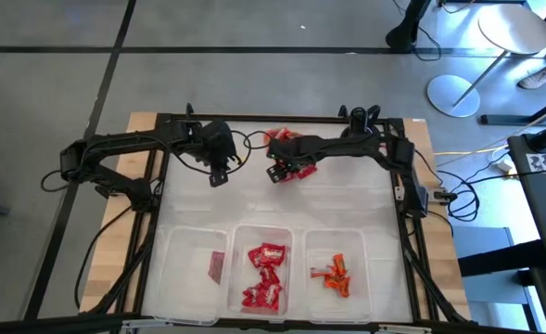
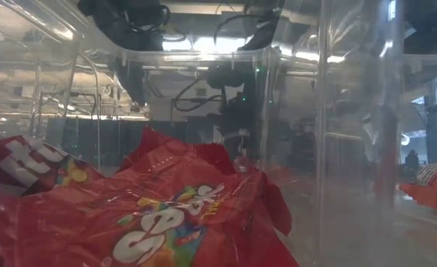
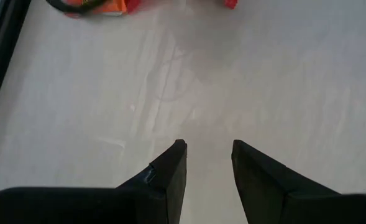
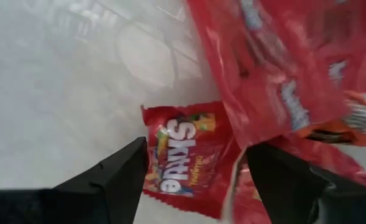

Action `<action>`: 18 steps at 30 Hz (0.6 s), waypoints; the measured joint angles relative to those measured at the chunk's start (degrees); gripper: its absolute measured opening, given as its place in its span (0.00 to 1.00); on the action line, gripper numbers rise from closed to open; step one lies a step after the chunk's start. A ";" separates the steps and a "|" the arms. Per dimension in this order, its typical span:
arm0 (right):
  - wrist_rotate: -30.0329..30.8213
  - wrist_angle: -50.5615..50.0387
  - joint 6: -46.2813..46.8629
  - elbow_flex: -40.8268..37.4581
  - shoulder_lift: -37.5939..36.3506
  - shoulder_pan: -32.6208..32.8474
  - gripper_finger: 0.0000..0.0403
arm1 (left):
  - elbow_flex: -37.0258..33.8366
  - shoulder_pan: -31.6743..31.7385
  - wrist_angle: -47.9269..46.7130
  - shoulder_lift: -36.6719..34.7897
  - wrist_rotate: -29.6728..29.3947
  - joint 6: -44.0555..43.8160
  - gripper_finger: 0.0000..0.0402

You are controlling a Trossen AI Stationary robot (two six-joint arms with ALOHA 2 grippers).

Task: Sort candy
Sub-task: Put the red candy into the middle transparent bin

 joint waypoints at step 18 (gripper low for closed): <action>0.82 1.60 0.44 -0.04 -2.01 4.73 0.03 | 0.00 0.00 -0.32 0.04 0.00 2.34 0.30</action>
